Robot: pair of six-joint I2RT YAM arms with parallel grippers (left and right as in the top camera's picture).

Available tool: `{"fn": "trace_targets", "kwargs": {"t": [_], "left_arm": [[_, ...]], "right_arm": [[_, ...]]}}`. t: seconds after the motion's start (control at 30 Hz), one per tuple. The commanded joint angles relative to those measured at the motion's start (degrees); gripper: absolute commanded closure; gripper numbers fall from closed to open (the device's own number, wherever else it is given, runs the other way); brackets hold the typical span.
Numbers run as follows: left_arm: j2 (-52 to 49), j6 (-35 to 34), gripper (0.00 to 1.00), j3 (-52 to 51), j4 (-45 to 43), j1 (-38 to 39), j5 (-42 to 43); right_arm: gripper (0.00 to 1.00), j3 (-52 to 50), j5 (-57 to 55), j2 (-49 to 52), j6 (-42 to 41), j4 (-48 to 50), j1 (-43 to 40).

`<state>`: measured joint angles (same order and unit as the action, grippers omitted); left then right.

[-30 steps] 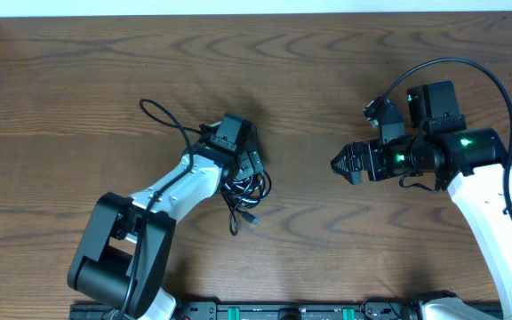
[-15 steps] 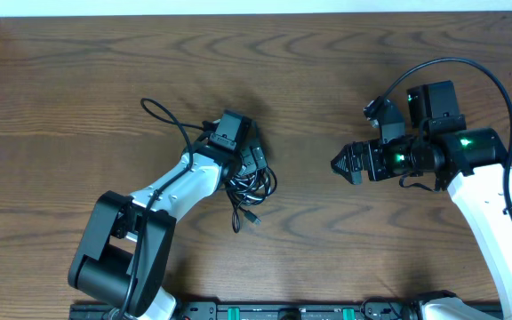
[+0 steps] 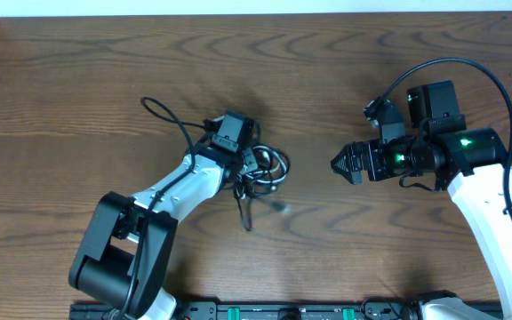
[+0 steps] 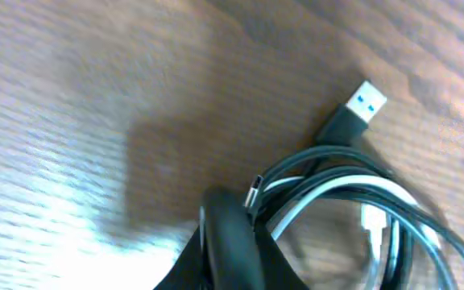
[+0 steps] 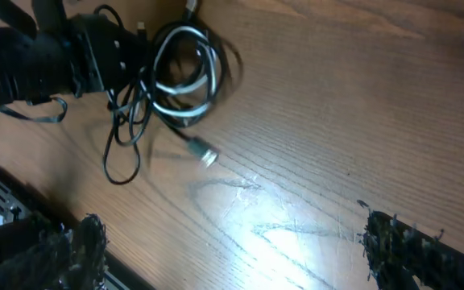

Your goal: Untangle cables

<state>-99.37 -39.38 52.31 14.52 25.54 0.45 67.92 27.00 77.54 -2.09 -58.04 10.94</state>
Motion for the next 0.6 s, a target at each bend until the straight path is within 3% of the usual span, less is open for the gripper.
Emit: {"fn": "trace_targets", "kwargs": {"t": [0.0, 0.23, 0.57], "left_arm": [[-1.4, -0.4, 0.92, -1.5, 0.5, 1.9, 8.7], [-0.7, -0.1, 0.92, -1.4, 1.9, 2.4, 22.6], [11.0, 1.9, 0.92, -1.3, 2.8, 2.5, 17.4]], "right_arm": [[0.01, 1.0, 0.0, 0.3, 0.5, 0.0, 0.2], [0.01, 1.0, 0.0, 0.3, 0.5, 0.0, 0.2], [0.01, 1.0, 0.1, 0.3, 0.5, 0.0, 0.2]]}}
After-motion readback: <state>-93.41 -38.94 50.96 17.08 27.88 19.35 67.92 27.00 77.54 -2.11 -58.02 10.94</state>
